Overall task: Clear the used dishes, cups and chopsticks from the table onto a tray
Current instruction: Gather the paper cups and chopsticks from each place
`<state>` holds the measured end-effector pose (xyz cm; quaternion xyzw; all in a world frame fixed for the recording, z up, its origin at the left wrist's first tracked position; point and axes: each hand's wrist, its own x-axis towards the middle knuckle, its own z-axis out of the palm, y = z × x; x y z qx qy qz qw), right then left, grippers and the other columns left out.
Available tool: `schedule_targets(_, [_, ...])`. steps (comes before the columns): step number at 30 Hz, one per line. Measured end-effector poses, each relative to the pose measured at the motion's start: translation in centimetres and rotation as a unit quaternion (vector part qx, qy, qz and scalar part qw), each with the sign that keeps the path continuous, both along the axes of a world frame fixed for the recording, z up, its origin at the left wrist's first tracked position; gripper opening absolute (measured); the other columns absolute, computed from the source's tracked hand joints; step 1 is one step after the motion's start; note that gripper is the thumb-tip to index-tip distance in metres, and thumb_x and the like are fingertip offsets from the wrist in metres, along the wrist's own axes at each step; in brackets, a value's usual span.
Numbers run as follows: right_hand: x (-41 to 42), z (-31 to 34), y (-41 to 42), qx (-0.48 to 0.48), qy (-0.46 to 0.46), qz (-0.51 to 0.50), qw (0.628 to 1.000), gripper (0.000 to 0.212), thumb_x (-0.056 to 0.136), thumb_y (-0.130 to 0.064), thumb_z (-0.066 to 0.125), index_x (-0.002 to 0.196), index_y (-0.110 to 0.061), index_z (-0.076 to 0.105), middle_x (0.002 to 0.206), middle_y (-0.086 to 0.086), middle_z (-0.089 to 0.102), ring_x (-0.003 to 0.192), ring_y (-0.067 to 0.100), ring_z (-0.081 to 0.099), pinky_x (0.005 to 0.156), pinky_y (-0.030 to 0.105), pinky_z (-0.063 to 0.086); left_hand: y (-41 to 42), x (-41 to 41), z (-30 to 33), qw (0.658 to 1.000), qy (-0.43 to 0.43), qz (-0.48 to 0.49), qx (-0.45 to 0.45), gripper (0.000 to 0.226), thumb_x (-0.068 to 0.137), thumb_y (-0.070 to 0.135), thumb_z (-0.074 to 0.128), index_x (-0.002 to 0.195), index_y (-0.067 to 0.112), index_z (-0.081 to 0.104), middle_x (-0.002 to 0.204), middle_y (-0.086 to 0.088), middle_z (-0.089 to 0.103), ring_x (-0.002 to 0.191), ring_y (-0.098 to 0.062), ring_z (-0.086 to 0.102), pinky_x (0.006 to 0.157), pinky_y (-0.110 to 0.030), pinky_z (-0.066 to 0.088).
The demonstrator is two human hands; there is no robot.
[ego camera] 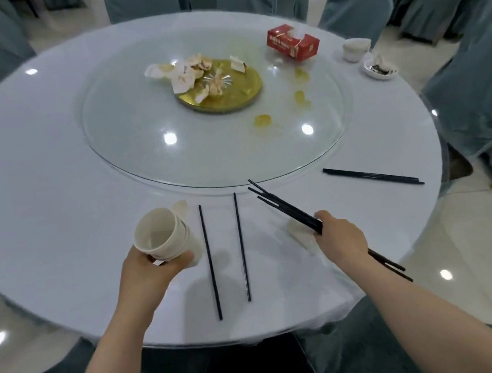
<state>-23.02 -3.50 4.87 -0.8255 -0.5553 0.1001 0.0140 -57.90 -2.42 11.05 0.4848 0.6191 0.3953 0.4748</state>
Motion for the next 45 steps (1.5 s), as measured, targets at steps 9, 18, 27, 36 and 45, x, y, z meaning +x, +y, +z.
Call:
schedule_targets(9, [0.0,1.1,4.9,0.005,0.149,-0.031,0.988,0.03,0.082,-0.041,0.052,0.061,-0.02,0.048,0.054,-0.005,0.053,0.05,0.017,0.051,0.043,0.025,0.03,3.2,2.9,0.5,1.0,0.016,-0.005,-0.003,0.041,0.068,0.008,0.085,0.094,0.031,0.065,0.085,0.019,0.071,0.083,0.007,0.064,0.068,-0.018,0.045])
schedule_targets(18, [0.1,0.6,4.7,-0.027,0.261,-0.062,0.963,0.041,0.076,-0.046,0.061,0.054,-0.021,0.038,0.048,-0.008,0.042,0.046,0.014,0.042,0.045,0.026,0.03,5.3,7.9,0.3,0.996,-0.001,-0.083,0.015,0.044,0.064,0.003,0.085,0.096,0.027,0.066,0.082,0.021,0.071,0.077,0.009,0.063,0.061,-0.004,0.045])
schedule_targets(27, [3.2,2.1,2.5,0.021,0.319,-0.136,0.938,0.042,0.083,-0.044,0.06,0.057,-0.02,0.037,0.05,-0.005,0.04,0.046,0.015,0.038,0.046,0.026,0.029,5.6,15.1,-1.0,0.983,-0.036,-0.173,0.042,0.047,0.065,0.011,0.084,0.102,0.032,0.065,0.094,0.016,0.071,0.088,0.002,0.065,0.068,-0.009,0.048])
schedule_targets(36, [6.7,1.7,0.0,0.042,0.286,-0.186,0.939,0.042,0.082,-0.047,0.058,0.056,-0.021,0.037,0.042,-0.01,0.036,0.032,0.007,0.033,0.035,0.016,0.023,4.8,19.0,-3.6,0.962,0.021,-0.268,0.047,0.058,0.06,0.025,0.082,0.109,0.044,0.059,0.112,0.012,0.064,0.105,-0.004,0.06,0.089,-0.025,0.051])
schedule_targets(45, [7.0,1.7,-1.0,0.041,0.275,-0.193,0.941,0.04,0.081,-0.048,0.057,0.058,-0.021,0.039,0.043,-0.01,0.038,0.036,0.007,0.036,0.037,0.018,0.026,5.1,19.0,-7.6,0.943,0.095,-0.316,0.034,0.053,0.061,0.005,0.087,0.106,0.001,0.06,0.109,-0.025,0.059,0.109,-0.042,0.055,0.093,-0.054,0.047])
